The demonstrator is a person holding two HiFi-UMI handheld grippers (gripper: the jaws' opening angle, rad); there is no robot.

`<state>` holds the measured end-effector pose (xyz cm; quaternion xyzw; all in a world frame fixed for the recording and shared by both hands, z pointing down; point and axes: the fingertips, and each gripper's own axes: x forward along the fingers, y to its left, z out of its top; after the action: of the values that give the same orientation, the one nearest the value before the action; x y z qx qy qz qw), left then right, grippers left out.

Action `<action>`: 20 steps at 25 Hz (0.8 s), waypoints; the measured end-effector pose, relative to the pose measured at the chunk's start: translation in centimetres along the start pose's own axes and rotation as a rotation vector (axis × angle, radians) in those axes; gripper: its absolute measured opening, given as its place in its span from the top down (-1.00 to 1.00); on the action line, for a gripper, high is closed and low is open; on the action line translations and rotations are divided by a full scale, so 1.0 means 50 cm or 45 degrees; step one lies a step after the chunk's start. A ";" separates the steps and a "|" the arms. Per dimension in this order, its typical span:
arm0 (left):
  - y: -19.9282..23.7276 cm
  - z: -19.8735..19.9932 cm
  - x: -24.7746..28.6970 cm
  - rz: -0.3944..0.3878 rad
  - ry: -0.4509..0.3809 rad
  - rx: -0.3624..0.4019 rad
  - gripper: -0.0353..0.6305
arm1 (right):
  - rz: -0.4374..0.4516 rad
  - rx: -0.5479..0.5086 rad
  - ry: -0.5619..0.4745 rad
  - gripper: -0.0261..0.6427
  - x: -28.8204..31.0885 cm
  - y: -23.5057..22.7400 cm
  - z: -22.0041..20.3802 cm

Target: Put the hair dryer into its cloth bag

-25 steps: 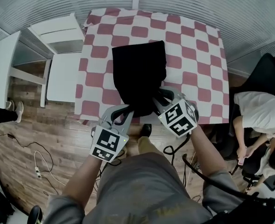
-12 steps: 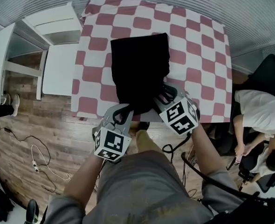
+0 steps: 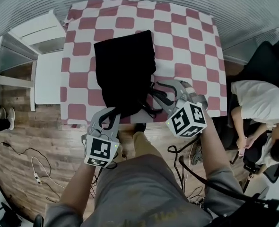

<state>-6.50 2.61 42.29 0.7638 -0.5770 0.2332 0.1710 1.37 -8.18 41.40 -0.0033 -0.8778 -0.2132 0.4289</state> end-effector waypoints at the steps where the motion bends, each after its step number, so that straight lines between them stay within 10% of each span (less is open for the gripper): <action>1: -0.002 0.003 -0.002 0.004 -0.003 0.001 0.88 | 0.033 -0.083 0.000 0.40 0.008 0.001 -0.001; 7: -0.004 0.015 -0.007 0.015 -0.016 0.014 0.87 | 0.163 -0.506 0.060 0.48 0.039 -0.039 -0.041; 20: -0.012 0.030 -0.006 0.054 -0.015 0.001 0.88 | 0.285 -0.769 -0.038 0.57 0.083 -0.011 -0.016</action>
<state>-5.74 2.23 40.90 0.7529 -0.5939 0.2325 0.1624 -0.74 -9.70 44.79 -0.2301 -0.7754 -0.4154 0.4163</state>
